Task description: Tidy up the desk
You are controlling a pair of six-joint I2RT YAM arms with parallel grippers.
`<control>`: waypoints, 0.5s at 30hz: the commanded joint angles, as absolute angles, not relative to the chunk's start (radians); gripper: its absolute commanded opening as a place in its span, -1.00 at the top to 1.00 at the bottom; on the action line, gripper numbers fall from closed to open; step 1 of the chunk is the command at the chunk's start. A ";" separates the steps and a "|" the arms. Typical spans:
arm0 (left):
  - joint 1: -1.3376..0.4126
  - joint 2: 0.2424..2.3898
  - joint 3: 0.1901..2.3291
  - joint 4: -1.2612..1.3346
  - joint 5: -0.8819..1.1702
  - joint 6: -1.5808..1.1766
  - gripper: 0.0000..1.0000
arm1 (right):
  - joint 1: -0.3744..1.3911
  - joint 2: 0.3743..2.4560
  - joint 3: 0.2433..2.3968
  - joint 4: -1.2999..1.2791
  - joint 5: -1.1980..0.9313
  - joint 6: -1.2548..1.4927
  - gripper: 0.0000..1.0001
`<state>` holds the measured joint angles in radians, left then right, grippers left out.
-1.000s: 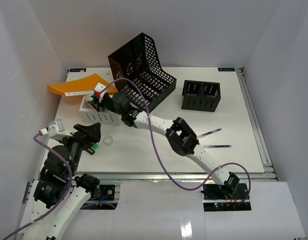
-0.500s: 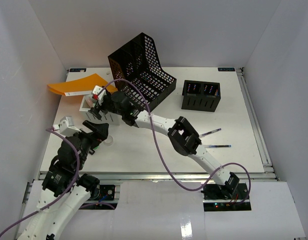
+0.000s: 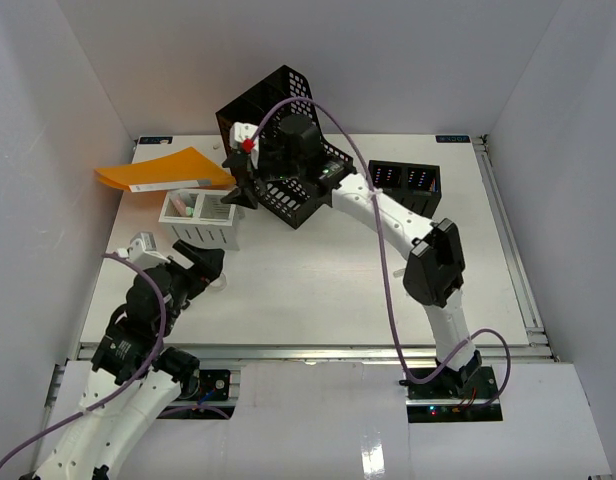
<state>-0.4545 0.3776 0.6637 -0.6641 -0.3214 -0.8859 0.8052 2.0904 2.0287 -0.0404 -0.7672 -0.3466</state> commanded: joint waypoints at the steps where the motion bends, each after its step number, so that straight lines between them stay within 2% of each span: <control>1: -0.454 0.485 0.700 -0.691 -0.321 -0.887 -0.96 | 0.712 1.952 1.857 -0.276 -1.048 -0.454 -0.80; 4: -0.454 0.582 0.722 -0.671 -0.324 -0.854 -0.94 | 0.664 1.824 1.670 -0.402 -1.077 -0.581 -0.82; 10: -0.414 0.735 0.810 -0.660 -0.347 -0.772 -0.91 | 0.611 1.615 1.287 -0.412 -1.037 -0.645 -0.92; 12: -0.358 0.764 0.826 -0.664 -0.317 -0.739 -0.90 | 0.594 1.589 1.236 -0.416 -1.062 -0.643 -0.97; 14: -0.269 0.781 0.822 -0.655 -0.249 -0.686 -0.89 | 0.584 1.586 1.262 -0.550 -1.039 -0.710 -1.00; 15: -0.171 0.788 0.804 -0.640 -0.161 -0.672 -0.88 | 0.581 1.589 1.274 -0.575 -1.042 -0.716 -0.90</control>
<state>-0.3616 0.7698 0.7836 -0.6671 -0.3025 -0.7741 0.6006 1.6250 1.2579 -0.4377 -1.0089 -0.6228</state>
